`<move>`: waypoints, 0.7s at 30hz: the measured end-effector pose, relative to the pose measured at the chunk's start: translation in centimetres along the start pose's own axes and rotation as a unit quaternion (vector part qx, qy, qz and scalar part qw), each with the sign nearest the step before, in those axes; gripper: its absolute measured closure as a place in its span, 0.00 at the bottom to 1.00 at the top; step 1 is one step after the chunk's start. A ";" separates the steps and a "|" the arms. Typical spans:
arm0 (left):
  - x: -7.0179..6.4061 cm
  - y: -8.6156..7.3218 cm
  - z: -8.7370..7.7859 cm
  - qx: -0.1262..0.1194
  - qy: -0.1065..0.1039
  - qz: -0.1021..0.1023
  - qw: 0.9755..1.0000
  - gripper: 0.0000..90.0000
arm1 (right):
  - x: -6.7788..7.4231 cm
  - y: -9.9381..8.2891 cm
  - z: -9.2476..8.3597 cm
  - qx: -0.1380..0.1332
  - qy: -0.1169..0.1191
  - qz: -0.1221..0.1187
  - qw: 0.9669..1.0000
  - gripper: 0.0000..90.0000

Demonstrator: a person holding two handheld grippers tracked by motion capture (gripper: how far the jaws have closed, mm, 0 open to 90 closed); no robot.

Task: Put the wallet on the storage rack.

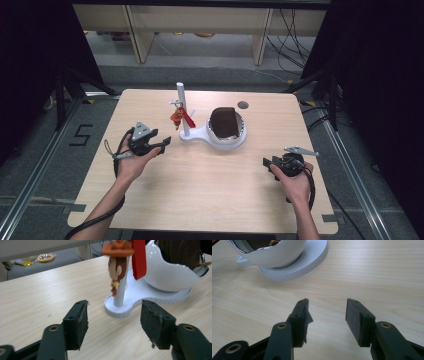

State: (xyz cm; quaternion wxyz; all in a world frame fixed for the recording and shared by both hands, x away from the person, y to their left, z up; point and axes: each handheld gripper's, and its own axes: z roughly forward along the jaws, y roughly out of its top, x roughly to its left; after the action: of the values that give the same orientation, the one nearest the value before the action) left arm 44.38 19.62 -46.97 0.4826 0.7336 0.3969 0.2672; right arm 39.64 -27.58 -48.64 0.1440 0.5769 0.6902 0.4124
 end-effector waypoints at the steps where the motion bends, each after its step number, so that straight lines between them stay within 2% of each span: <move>1: 0.1 -0.3 -0.2 0.000 0.003 0.004 1.000 0.39 | 0.0 0.0 0.0 -0.002 0.000 -0.001 1.000 0.60; 2: 0.3 -0.6 -0.4 0.001 0.004 0.007 1.000 0.39 | 0.1 0.0 -0.1 0.001 -0.006 -0.001 1.000 0.60; 3: 0.3 -1.0 -0.7 0.003 0.005 0.000 1.000 0.39 | 0.1 0.0 -0.1 0.005 -0.002 -0.003 1.000 0.60; 4: 0.4 -1.3 -1.0 0.004 0.008 0.006 1.000 0.38 | 0.1 0.0 -0.1 0.004 0.001 -0.002 1.000 0.60; 7: 0.4 -2.4 -1.5 0.006 0.006 0.007 1.000 0.38 | 0.1 0.0 0.1 -0.002 0.005 -0.006 1.000 0.59; 8: 0.3 -2.8 -1.7 0.007 0.009 0.003 1.000 0.38 | -0.2 0.0 0.0 -0.003 0.001 -0.026 1.000 0.59; 9: 0.2 -3.1 -1.9 0.006 0.008 0.002 1.000 0.38 | 0.1 -0.1 0.0 0.001 0.005 -0.006 1.000 0.59; 11: 0.1 -4.1 -2.4 0.005 0.008 0.000 1.000 0.38 | 0.1 -0.1 0.1 -0.001 0.004 -0.006 1.000 0.59; 15: -0.3 -5.9 -3.2 -0.009 0.001 -0.007 1.000 0.38 | 0.2 -0.1 0.2 0.001 -0.001 -0.008 1.000 0.59; 16: -0.5 -6.3 -3.3 -0.011 -0.001 -0.009 1.000 0.38 | -0.1 0.0 0.1 -0.003 0.003 -0.027 1.000 0.59; 17: -0.6 -6.7 -3.3 -0.016 -0.005 -0.013 1.000 0.38 | 0.2 -0.1 0.2 -0.002 0.007 -0.005 1.000 0.59; 18: -0.9 -7.2 -3.5 -0.016 -0.003 -0.020 1.000 0.38 | 0.2 -0.1 0.2 -0.002 0.004 -0.008 1.000 0.59; 19: -0.9 -7.2 -3.5 -0.016 -0.006 -0.013 1.000 0.38 | 0.3 -0.1 0.2 -0.003 0.007 -0.010 1.000 0.59; 20: -1.0 -7.3 -3.8 -0.029 -0.003 -0.015 0.999 0.38 | 0.0 -0.1 0.3 -0.007 0.003 -0.030 1.000 0.59; 21: -1.0 -7.3 -3.8 -0.035 -0.005 -0.020 0.999 0.37 | 0.0 -0.1 0.2 -0.006 0.010 -0.028 1.000 0.59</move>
State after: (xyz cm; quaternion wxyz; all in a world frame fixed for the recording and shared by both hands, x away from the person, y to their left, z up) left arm 38.48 22.23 -52.15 0.5152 0.7097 0.3991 0.2676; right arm 39.73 -27.45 -48.83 0.1522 0.5520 0.7052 0.4181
